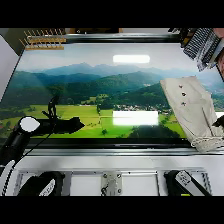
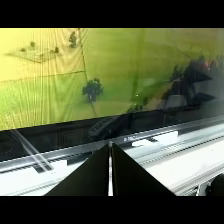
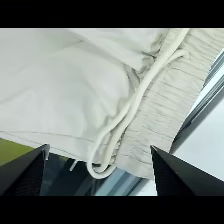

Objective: Fold the clothes and pants, and hang the long-sleeved shirts on hangers.

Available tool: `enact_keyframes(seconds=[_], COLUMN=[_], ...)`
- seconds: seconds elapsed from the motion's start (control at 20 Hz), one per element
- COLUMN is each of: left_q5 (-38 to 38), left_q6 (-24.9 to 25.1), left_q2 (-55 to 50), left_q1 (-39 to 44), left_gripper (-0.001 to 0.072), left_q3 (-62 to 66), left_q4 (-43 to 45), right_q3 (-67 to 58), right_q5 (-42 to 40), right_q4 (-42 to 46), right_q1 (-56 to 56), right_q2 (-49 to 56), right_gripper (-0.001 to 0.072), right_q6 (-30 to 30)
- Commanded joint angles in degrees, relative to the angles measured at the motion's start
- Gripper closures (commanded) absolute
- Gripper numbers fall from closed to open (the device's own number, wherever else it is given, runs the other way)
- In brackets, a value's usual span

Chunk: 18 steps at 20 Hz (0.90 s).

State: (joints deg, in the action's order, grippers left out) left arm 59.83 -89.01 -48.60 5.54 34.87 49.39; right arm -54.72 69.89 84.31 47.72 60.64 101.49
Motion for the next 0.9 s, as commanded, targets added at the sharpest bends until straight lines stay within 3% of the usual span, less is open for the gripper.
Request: enact_keyframes(seconds=[0.0, 0.15, 0.3, 0.45, 0.5, 0.6, 0.65, 0.85], left_q5=[0.87, 0.31, 0.15, 0.17, 0.17, 0.11, 0.00, 0.00], left_q6=[0.09, 0.07, 0.07, 0.04, 0.04, 0.04, 0.04, 0.04], left_q2=[-0.02, -0.02, -0.02, -0.02, -0.02, -0.02, -0.02, -0.02], left_q1=[-0.04, -0.04, -0.04, -0.04, -0.04, -0.04, -0.04, -0.04], left_gripper=[0.0698, 0.0698, 0.0698, 0.0698, 0.0698, 0.0698, 0.0698, 0.0698], left_q3=[-0.02, -0.02, -0.02, -0.02, -0.02, -0.02, -0.02, -0.02], left_q4=[0.09, 0.04, 0.09, 0.04, 0.02, 0.02, 0.04, 0.04], right_q3=[-0.17, -0.04, 1.88, 2.40, 2.40, 2.40, 2.40, 2.40], right_q5=[-3.65, -6.03, -5.97, -5.44, -5.51, -5.49, -5.55, -4.35], right_q4=[-0.52, -14.23, -27.89, -28.65, -28.50, -28.55, -28.63, -28.70], right_q1=[-0.20, -5.68, -19.08, -33.70, -37.07, -42.25, -43.85, -45.03], right_q2=[-8.98, -18.82, -24.59, -25.22, -25.09, -24.63, -24.39, -24.20], right_gripper=[-0.0008, -0.0008, -0.0005, -0.0001, 0.0050, 0.0608, 0.0691, 0.0694], right_q6=[-1.66, -12.46, -22.73, -25.42, -25.44, -25.44, -25.44, -25.42])
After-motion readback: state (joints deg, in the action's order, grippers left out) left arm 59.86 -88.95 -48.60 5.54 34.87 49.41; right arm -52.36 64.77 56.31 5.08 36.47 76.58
